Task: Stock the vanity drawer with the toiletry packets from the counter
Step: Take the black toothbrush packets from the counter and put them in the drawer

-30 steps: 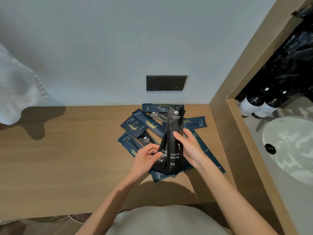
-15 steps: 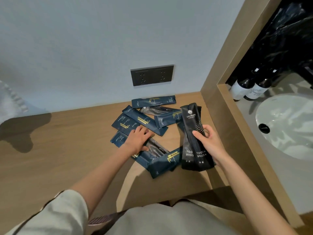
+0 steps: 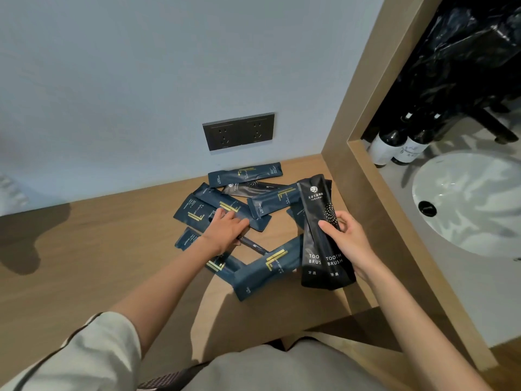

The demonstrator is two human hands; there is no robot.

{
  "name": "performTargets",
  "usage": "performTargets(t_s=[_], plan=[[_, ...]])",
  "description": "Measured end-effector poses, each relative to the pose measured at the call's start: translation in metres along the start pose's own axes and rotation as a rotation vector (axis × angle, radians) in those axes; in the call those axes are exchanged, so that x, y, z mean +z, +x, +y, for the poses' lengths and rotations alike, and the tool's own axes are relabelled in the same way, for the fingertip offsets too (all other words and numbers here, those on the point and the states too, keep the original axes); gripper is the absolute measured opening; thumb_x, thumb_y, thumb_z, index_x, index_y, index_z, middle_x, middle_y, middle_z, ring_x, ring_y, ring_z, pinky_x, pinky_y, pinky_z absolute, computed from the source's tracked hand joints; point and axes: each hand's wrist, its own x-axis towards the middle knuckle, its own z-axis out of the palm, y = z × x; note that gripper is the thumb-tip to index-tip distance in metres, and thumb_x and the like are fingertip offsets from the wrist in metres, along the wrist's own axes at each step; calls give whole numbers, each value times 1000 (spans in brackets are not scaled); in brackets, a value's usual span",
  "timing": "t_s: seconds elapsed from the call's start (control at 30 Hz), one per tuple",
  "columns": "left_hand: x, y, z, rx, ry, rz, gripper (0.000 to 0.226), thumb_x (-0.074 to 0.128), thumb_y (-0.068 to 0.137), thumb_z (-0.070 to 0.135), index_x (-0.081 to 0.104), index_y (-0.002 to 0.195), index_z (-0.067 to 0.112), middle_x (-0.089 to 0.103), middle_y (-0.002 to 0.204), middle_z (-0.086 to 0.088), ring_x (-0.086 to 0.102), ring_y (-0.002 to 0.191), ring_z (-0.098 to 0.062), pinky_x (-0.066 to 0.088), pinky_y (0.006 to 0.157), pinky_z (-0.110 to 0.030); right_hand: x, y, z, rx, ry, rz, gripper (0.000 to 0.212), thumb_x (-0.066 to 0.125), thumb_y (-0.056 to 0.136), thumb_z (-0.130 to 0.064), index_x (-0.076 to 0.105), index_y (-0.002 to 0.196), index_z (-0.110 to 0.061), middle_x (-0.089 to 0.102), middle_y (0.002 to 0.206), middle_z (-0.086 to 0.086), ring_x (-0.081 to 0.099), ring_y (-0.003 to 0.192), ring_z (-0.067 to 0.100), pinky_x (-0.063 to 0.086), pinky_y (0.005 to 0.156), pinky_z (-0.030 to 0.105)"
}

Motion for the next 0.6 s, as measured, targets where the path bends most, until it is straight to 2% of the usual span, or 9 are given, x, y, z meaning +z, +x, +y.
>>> performTargets(t_s=[0.07, 0.17, 0.27, 0.33, 0.4, 0.5, 0.6], plan=[[-10, -3, -4, -26, 0, 74, 32, 52, 92, 27, 39, 120, 20, 63, 111, 2, 49, 109, -24, 16, 109, -43, -1, 0, -3, -8, 20, 11, 19, 61, 91, -19, 56, 108, -11, 70, 101, 4, 69, 84, 14, 55, 65, 22], [-32, -6, -9, -66, 78, 163, 36, 51, 90, 11, 37, 122, 17, 62, 108, 0, 56, 105, -26, 27, 107, -41, -5, 0, -7, -25, 56, 33, 14, 63, 91, -19, 58, 103, -14, 71, 100, 5, 69, 81, 12, 56, 71, 28], [-56, -13, -12, -169, -18, 273, 29, 49, 95, 21, 41, 122, 16, 64, 111, -4, 62, 96, -27, 44, 84, -38, -8, -2, -14, -37, 91, 38, 13, 63, 91, -19, 57, 102, -14, 72, 99, 3, 69, 79, 9, 54, 68, 24], [-69, -22, -10, -271, -256, 362, 30, 52, 94, 27, 43, 121, 17, 65, 105, -5, 62, 88, -27, 48, 68, -38, -10, -4, -20, -52, 110, 45, 12, 62, 91, -19, 56, 101, -15, 71, 100, 2, 69, 81, 10, 53, 64, 20], [-82, -36, 0, -364, -554, 426, 34, 57, 91, 32, 46, 121, 19, 64, 100, -2, 61, 84, -23, 48, 65, -33, -12, -6, -26, -71, 139, 49, 9, 62, 92, -19, 56, 98, -18, 71, 101, 2, 69, 83, 11, 53, 62, 19], [-93, -60, 28, -473, -1028, 495, 31, 61, 89, 29, 51, 116, 18, 61, 98, 5, 58, 84, -12, 42, 67, -21, -15, -14, -33, -92, 182, 20, 7, 61, 92, -18, 55, 96, -21, 72, 100, 2, 70, 82, 11, 54, 63, 20], [-89, -89, 64, -525, -1444, 510, 27, 62, 89, 27, 55, 114, 18, 67, 105, 3, 64, 94, -13, 50, 81, -28, -17, -30, -36, -110, 203, -35, 10, 59, 93, -17, 53, 101, -18, 72, 97, 2, 70, 78, 9, 53, 59, 18]])
